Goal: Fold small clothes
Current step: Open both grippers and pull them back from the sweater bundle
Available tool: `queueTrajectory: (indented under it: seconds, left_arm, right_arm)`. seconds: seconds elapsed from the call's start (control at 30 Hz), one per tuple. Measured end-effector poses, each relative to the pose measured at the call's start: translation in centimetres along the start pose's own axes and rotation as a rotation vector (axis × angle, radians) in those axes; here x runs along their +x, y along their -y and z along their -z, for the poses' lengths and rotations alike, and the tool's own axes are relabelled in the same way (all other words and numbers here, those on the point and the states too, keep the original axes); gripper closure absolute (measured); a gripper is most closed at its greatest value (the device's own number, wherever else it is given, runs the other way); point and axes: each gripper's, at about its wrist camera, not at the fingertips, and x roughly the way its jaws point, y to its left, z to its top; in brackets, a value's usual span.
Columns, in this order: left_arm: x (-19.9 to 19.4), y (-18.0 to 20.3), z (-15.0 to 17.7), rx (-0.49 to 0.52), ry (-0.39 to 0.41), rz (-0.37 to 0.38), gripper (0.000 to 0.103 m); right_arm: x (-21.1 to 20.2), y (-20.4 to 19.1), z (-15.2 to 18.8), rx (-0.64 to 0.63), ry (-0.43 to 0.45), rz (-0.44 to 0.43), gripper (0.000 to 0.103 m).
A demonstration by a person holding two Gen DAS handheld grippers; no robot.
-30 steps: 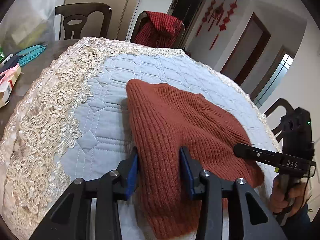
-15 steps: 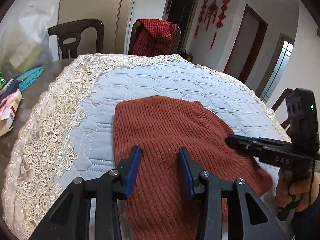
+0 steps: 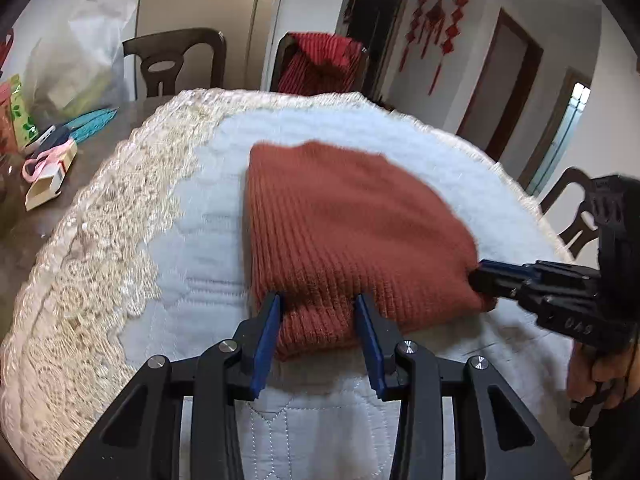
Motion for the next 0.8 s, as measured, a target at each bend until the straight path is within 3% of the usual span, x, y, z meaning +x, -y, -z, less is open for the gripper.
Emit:
queueTrajectory:
  seconds: [0.37,0.53,0.63,0.67,0.8]
  left_arm:
    - [-1.8,1.1,0.2,0.026,0.016,-0.066,0.061]
    - [-2.8,1.5,0.8,0.030,0.030,-0.085,0.051]
    - [-3.2,1.6,1.3,0.037,0.032,-0.103,0.047]
    - [-3.3,1.6,1.4,0.037,0.032,-0.109,0.046]
    - [-3.4,1.4,2.0,0.036,0.026,-0.132,0.043]
  right_arm:
    - [-1.9,0.1,0.7,0.015,0.034,-0.005,0.084]
    - [-2.9,-0.9,1.8,-0.006,0.033,0.010,0.084]
    - [-3.4,-1.4,2.5,-0.015,0.037,0.024,0.070]
    - [-3.6,-1.5,2.7,-0.015,0.041,0.027,0.060]
    - [-3.8,-1.8,3.6,-0.022,0.043,0.043,0.058]
